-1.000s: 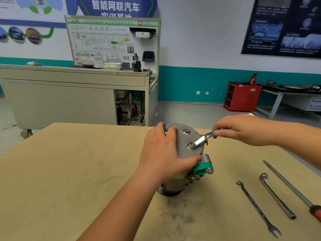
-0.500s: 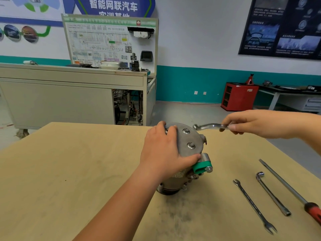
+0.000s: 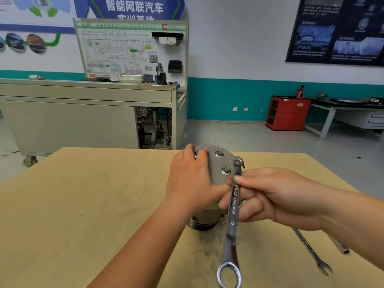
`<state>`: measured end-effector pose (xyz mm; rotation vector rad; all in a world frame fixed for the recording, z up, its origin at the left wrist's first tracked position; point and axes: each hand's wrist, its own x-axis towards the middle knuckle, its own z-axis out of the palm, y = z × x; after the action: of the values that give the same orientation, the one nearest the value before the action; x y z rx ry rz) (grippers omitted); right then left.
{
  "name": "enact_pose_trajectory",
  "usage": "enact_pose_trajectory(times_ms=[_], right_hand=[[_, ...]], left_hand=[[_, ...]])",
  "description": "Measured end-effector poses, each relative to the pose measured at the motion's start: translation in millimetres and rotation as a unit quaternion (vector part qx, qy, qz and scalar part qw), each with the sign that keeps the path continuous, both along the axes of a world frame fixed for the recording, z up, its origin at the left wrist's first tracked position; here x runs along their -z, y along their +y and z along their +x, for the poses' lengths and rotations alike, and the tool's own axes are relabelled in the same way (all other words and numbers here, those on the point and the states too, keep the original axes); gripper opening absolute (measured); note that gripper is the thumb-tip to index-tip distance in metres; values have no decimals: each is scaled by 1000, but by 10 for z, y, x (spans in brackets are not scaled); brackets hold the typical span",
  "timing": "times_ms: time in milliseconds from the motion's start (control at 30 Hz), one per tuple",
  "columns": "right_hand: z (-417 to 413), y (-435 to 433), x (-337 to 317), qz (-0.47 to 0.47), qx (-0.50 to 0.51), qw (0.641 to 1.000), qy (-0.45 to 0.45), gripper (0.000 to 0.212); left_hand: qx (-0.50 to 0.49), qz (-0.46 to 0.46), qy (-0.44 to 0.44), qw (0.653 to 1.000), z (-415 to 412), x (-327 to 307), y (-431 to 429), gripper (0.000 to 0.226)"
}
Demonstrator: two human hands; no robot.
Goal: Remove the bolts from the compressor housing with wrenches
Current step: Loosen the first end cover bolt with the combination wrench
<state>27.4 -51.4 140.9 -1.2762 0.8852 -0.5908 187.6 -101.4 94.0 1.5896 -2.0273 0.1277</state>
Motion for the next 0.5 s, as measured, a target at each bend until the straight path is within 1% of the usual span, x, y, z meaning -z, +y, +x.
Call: enact_pose_trajectory(times_ms=[100, 167, 267, 333, 433, 500], right_hand=[[75, -13, 62, 20, 29, 999, -30, 29], [99, -21, 84, 31, 46, 998, -42, 22], [120, -26, 107, 35, 53, 997, -48, 20], [134, -15, 112, 36, 53, 997, -45, 21], [134, -9, 121, 33, 50, 998, -10, 23], [69, -46, 85, 22, 42, 998, 51, 24]], left_hand=[[-2, 4, 0, 1000, 5, 1, 13, 111], [-2, 5, -6, 1000, 8, 0, 3, 110], [1, 15, -9, 1000, 16, -11, -5, 99], [7, 22, -17, 1000, 25, -15, -10, 97], [15, 28, -27, 999, 40, -18, -16, 102], [20, 27, -29, 999, 58, -18, -19, 112]])
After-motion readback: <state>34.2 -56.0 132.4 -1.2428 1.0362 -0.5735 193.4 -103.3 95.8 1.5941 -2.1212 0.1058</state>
